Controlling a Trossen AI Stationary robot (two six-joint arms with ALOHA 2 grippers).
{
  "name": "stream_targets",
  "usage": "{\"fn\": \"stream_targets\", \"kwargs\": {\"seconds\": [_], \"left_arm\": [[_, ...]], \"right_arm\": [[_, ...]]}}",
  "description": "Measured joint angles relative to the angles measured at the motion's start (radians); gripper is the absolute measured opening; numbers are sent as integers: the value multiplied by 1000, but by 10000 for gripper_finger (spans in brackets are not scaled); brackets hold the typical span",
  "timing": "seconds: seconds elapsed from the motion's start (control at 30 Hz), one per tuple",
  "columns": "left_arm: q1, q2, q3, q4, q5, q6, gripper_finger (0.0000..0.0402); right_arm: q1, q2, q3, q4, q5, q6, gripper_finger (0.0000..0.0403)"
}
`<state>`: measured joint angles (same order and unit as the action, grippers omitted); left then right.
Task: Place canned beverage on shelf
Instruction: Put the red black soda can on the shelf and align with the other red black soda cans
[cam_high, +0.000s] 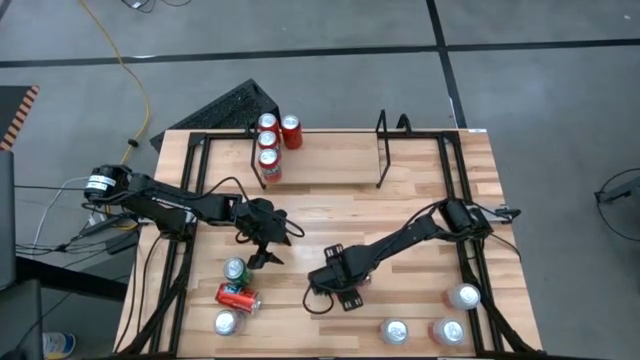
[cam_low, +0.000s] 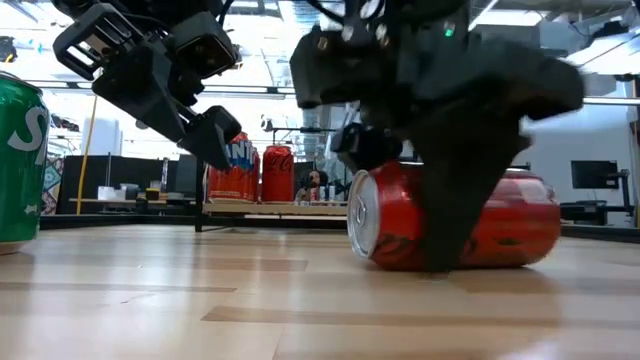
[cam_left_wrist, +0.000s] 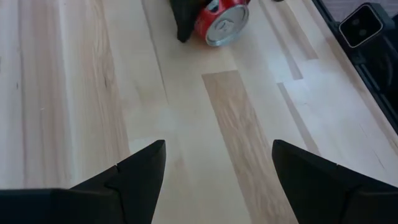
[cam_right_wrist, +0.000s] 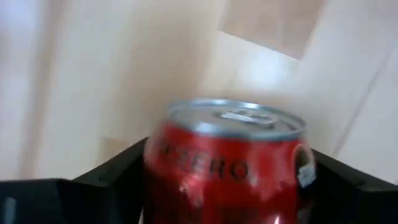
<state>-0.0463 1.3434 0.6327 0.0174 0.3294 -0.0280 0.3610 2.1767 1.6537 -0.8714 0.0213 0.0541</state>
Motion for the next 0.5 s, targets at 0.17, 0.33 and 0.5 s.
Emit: {"fn": "stream_targets", "kwargs": {"seconds": [0.17,0.33,0.5], "left_arm": [[0,0,0,-2,-5,-23,277],[0,0,0,-7,-3,-41,277],[0,-17,0,-39,6,-44,277]], "right_arm": [[-19,1,0,49,10,61,271],[-41,-16,2,158,72,89,271],[-58,-41,2,225,159,95,271]]}}
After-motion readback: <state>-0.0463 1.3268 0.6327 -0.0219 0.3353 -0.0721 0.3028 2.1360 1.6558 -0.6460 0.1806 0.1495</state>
